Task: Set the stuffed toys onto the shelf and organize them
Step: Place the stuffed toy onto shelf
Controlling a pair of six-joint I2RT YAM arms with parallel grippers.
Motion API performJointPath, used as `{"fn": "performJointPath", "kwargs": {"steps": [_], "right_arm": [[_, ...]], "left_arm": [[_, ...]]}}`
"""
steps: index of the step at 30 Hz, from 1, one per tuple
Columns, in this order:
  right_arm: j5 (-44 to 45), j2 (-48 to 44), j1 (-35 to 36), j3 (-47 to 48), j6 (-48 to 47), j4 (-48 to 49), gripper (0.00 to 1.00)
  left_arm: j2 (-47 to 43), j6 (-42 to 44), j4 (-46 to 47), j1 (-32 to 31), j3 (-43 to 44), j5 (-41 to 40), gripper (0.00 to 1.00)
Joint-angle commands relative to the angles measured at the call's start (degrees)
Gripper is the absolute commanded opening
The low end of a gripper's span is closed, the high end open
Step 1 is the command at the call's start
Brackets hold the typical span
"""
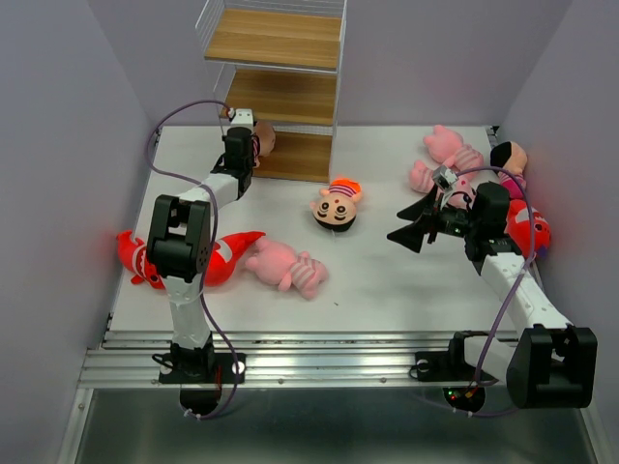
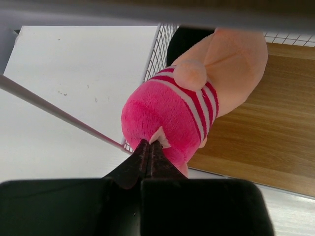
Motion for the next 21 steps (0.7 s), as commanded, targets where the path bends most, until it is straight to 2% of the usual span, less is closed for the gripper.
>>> {"fn": "performJointPath", "kwargs": {"steps": [1,21], "right_arm": [[-0.28,0.06,0.27,2.0,-0.9,0.72,1.0],[-0.19,-0.11,0.27,2.09,-0.99,0.46,1.0]], "left_arm": [[1.65,2.71,-2.73,0.19,-0.33,-2.55,0.0],[-1.95,1.65,-1.42,0.01,-4.47,-2.02,0.07]]}}
